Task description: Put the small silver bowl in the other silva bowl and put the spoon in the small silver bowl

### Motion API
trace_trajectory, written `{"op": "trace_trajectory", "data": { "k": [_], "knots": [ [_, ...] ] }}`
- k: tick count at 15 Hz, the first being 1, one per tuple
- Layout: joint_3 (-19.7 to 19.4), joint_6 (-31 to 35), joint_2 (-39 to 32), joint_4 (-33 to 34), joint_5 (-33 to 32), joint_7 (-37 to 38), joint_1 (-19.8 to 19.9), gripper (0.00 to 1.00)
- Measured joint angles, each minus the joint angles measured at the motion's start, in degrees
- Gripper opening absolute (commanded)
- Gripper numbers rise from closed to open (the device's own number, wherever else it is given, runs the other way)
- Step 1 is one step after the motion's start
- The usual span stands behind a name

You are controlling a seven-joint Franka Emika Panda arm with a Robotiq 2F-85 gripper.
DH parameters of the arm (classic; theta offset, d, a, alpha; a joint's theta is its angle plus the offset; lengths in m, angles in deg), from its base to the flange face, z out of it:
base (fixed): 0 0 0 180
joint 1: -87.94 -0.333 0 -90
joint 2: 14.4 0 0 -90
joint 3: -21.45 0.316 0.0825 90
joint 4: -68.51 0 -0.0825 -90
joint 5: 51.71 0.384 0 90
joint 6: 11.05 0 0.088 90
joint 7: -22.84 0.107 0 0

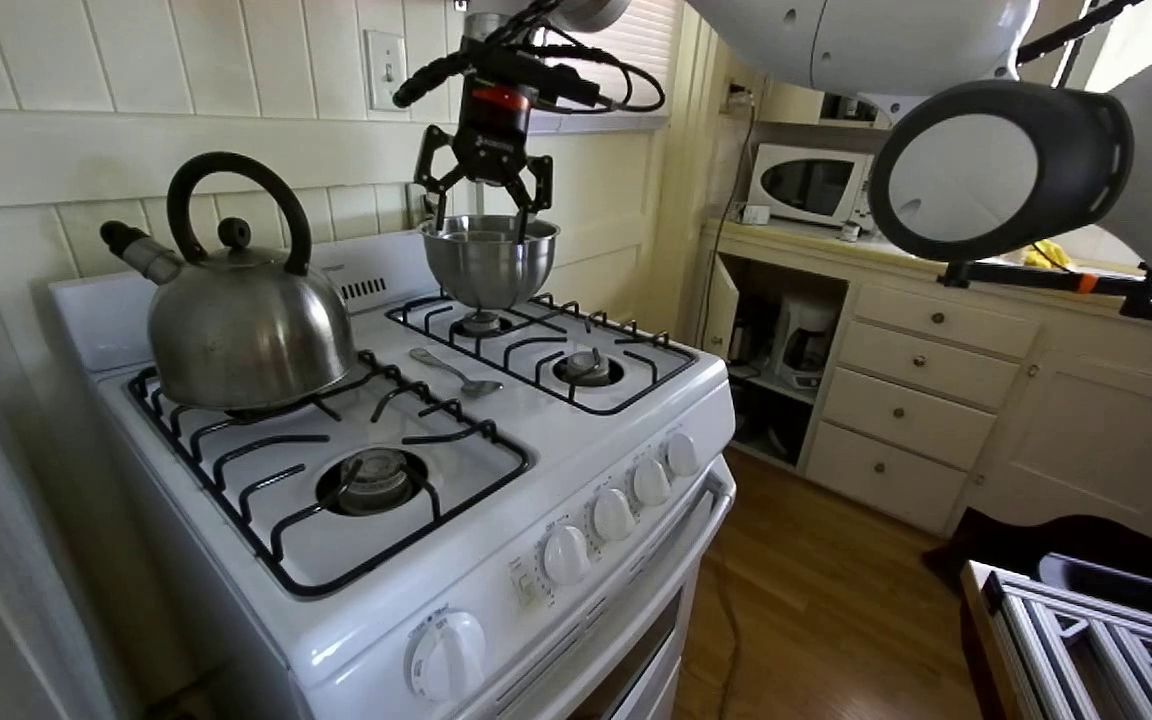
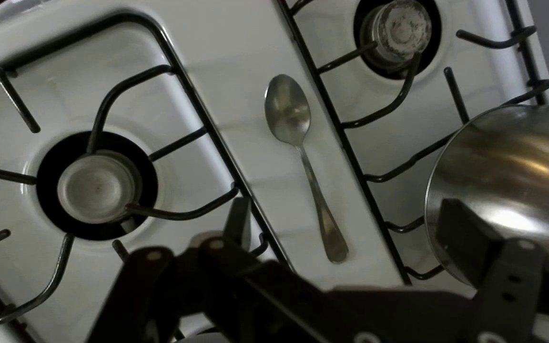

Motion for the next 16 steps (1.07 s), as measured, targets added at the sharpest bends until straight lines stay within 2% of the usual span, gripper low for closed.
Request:
{"op": "trace_trajectory", "data": {
  "k": [2, 8, 16],
  "knots": [
    [-0.1, -0.1, 0.1, -0.2, -0.7, -2.6, -0.2, 1.0],
    [0.6, -0.3, -3.7, -0.8, -1.0, -17.9, -2.2, 1.0],
    [-0.4, -0.3, -8.6, -0.7, -3.2, -17.4, -3.4, 1.0]
  ]
}}
